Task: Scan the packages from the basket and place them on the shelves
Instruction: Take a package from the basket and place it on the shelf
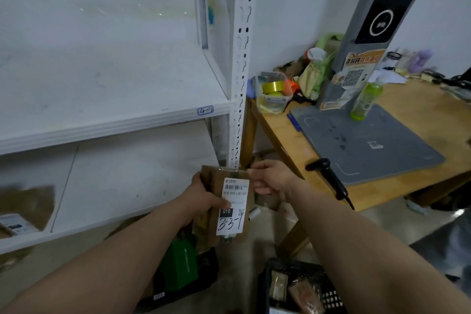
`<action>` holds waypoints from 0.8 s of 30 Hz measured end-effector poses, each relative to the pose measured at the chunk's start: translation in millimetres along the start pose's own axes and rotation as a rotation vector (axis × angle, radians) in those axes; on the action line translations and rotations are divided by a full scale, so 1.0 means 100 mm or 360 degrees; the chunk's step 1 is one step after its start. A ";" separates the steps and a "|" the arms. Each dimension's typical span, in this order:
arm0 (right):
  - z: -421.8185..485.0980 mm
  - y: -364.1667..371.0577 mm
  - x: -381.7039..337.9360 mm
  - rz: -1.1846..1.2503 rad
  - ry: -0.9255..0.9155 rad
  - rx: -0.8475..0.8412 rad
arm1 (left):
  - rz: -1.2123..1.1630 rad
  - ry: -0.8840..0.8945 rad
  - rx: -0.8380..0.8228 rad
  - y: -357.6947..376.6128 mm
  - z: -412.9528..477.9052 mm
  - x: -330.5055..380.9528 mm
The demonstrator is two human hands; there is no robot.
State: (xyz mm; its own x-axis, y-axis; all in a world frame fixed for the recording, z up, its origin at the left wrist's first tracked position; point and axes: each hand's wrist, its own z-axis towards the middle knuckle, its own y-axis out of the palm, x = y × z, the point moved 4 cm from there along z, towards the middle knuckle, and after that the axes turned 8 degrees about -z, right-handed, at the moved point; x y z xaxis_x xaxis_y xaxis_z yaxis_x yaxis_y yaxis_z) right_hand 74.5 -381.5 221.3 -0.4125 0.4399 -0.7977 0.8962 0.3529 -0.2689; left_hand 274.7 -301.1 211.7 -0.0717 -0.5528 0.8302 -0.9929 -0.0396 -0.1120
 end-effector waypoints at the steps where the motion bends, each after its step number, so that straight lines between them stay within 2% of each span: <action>1: 0.11 -0.18 0.04 -0.0044 0.0045 0.0147 | 0.0024 -0.0005 0.0012 0.07 0.10 0.05; 4: 0.36 -0.71 0.17 -0.0464 0.0163 0.0552 | 0.0020 -0.0051 0.0048 0.23 0.36 0.12; 6: 0.47 -0.99 0.28 -0.0660 0.0258 0.0663 | 0.0009 -0.0101 0.0059 0.32 0.51 0.12; 10: 0.76 -1.36 0.55 -0.0890 0.0464 0.0717 | 0.0049 -0.0147 0.0023 0.45 0.76 0.14; 16: 1.00 -1.59 0.80 -0.0978 0.0672 0.0772 | 0.0036 -0.0194 0.0024 0.53 1.10 0.18; 24: 1.30 -1.92 1.12 -0.1005 0.0517 0.0983 | 0.0022 -0.0249 0.0024 0.64 1.31 0.17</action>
State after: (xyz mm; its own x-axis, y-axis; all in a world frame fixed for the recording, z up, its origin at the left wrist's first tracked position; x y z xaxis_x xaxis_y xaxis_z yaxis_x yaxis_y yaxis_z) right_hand -122.5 -507.2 112.8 -0.7937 0.5582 -0.2418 0.3805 0.1454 -0.9133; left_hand 222.0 -421.7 147.0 -0.0684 -0.6764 0.7333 -0.9903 -0.0429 -0.1319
